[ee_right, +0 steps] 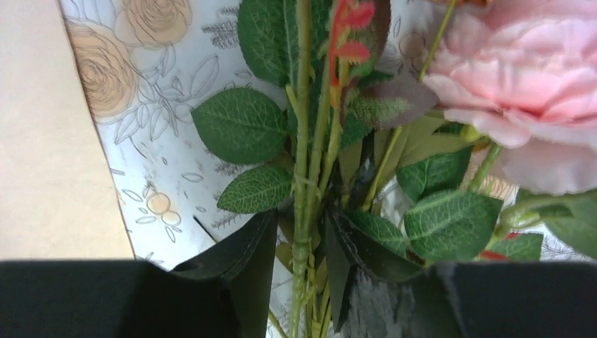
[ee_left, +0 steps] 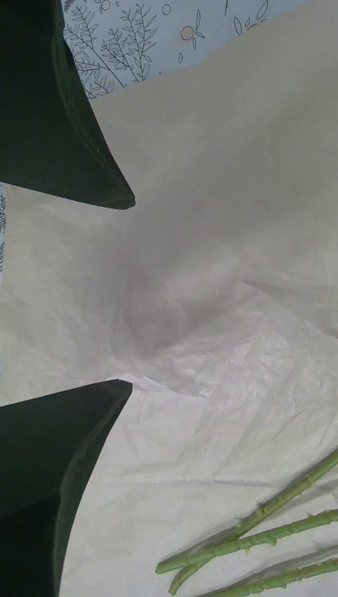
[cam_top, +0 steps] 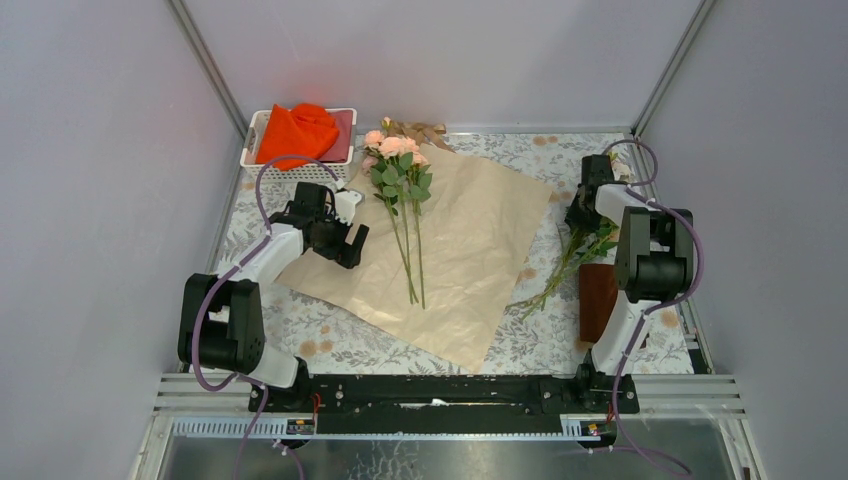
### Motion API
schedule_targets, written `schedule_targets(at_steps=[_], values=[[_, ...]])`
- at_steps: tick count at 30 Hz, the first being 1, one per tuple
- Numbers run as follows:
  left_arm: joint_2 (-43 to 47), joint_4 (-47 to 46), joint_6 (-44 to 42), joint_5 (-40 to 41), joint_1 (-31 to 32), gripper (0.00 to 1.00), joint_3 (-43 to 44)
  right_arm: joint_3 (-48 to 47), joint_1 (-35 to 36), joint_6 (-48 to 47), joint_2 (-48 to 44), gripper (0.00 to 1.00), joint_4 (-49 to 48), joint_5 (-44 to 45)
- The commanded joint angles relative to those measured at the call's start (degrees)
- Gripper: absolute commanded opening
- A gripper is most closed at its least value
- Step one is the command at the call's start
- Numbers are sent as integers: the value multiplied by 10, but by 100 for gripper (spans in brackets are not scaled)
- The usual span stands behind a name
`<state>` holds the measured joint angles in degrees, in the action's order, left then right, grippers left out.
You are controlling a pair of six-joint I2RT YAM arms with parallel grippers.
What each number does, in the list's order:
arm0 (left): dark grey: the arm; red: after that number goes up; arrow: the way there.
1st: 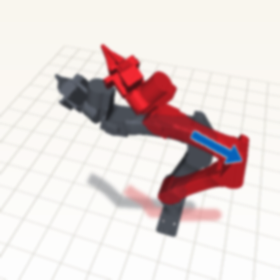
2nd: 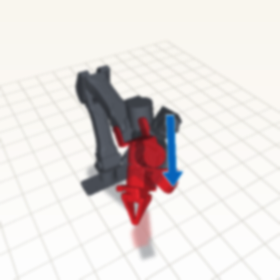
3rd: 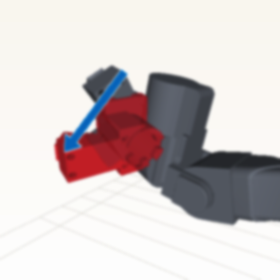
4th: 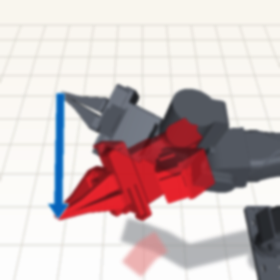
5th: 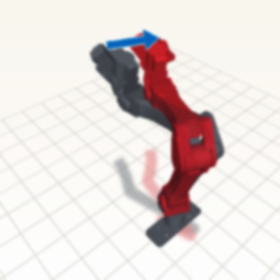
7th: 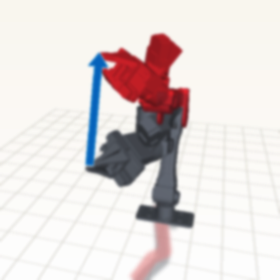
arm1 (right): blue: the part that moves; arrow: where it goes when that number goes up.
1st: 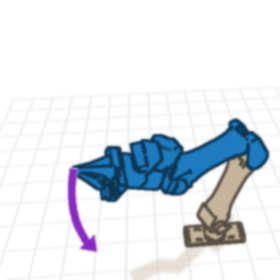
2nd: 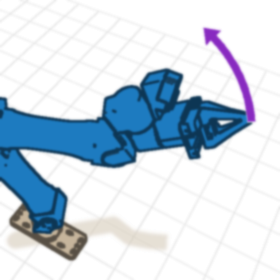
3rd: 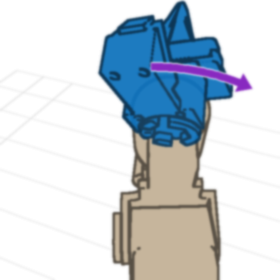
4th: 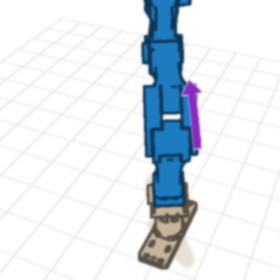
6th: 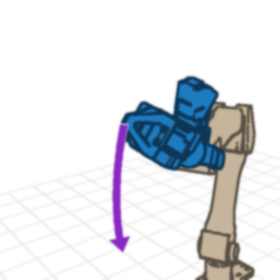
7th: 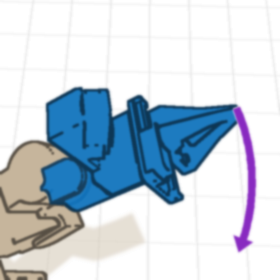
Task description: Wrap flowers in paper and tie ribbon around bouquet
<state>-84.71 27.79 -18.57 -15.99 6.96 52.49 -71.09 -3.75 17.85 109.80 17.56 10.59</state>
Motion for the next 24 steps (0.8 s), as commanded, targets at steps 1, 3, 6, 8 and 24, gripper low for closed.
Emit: schedule_targets(at_steps=[1,3,6,8,24], values=[[-5,5,1,-7,-5,98,5,-28,0,-5,20,38,8,12],[-4,6,2,-6,-5,98,6,-28,0,-5,23,34,7,13],[-3,6,3,-8,-5,98,6,-30,0,-10,19,12,8,15],[-2,6,3,-7,-5,98,6,-37,1,-18,12,7,19,30],[3,8,3,-15,-5,98,6,-38,24,-47,-152,13,49,81]])
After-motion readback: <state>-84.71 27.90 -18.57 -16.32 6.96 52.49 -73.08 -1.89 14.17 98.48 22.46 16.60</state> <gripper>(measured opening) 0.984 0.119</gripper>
